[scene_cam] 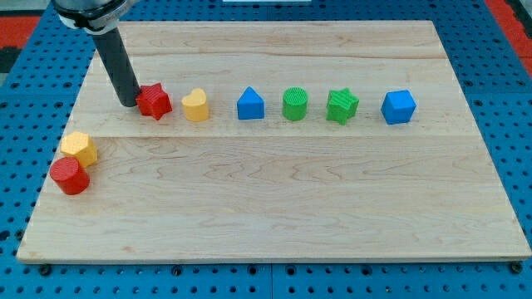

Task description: Move the red circle and yellow hexagon to the center left

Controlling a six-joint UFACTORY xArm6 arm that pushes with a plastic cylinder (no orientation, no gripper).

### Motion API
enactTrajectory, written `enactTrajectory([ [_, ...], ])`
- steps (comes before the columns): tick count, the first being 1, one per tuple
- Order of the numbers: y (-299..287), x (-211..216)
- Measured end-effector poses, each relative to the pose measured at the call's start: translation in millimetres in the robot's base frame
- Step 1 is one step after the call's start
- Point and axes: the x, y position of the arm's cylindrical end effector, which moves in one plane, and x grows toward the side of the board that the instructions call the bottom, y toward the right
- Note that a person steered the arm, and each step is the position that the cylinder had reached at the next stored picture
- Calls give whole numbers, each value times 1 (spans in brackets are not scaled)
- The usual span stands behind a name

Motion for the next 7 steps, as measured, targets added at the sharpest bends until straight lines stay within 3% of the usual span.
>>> enactTrajectory([
  [1, -24, 6],
  [2, 8, 39],
  [4, 5, 150],
  [5, -35, 150],
  [7, -50, 177],
])
